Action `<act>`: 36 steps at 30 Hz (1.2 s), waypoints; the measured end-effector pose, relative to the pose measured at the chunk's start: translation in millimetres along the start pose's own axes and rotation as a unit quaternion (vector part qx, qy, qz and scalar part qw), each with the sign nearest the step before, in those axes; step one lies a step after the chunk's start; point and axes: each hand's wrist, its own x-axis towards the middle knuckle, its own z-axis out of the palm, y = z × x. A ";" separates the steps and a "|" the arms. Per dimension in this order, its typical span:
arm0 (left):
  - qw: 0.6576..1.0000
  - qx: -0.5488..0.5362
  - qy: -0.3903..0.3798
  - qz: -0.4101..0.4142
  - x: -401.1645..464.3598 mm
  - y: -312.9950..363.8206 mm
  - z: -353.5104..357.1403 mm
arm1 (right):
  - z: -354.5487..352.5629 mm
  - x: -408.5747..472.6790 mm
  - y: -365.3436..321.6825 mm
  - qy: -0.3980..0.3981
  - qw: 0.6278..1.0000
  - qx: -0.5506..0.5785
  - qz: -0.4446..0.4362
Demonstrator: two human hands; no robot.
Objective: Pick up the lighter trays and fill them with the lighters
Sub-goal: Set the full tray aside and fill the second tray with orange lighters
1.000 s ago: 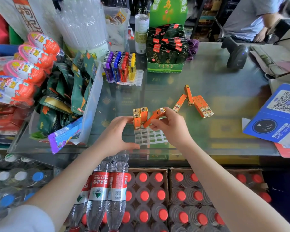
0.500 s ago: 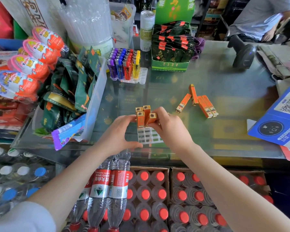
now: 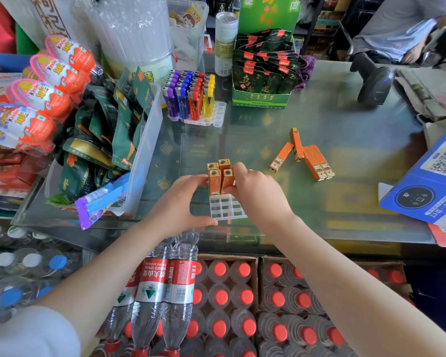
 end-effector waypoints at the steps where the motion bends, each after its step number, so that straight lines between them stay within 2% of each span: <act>1: 1.000 -0.001 -0.001 0.003 0.7 -0.8 -0.1 | 1.4 0.3 0.3 -0.002 1.000 -0.022 -0.005; 4: 1.000 -0.003 0.000 0.008 2.3 -2.5 -0.1 | -1.7 -1.2 2.4 -0.010 0.998 -0.040 -0.036; 7: 1.000 -0.003 -0.006 0.005 1.6 -2.0 -1.0 | -6.1 -1.2 19.0 -0.004 0.997 0.062 -0.038; 9: 1.000 -0.008 -0.015 -0.002 0.6 -0.7 -1.7 | -3.2 0.3 37.3 0.025 0.996 0.083 -0.017; 13: 1.000 -0.005 -0.030 -0.009 2.9 3.4 -4.2 | 4.1 3.7 67.9 0.044 0.998 0.011 0.050; 17: 0.999 -0.008 -0.037 -0.009 4.1 5.4 -5.2 | 8.4 6.6 84.3 -0.001 0.996 -0.052 0.079; 24: 0.999 -0.013 -0.027 -0.010 3.7 6.2 -4.5 | 14.3 15.2 92.4 0.087 0.994 -0.051 -0.042; 26: 1.000 -0.012 -0.025 -0.006 3.1 5.8 -4.7 | 16.2 13.8 86.4 0.108 0.993 0.001 -0.051; 28: 1.000 -0.010 -0.022 -0.003 3.3 5.3 -4.3 | 16.1 9.1 79.3 0.125 0.982 0.136 -0.029; 30: 1.000 -0.005 -0.015 0.002 2.7 4.7 -3.2 | 12.1 3.0 71.5 0.135 0.952 0.275 0.003; 36: 1.000 0.007 0.000 0.004 -5.5 -2.8 -5.3 | -7.7 -10.9 42.5 0.099 0.867 0.488 0.017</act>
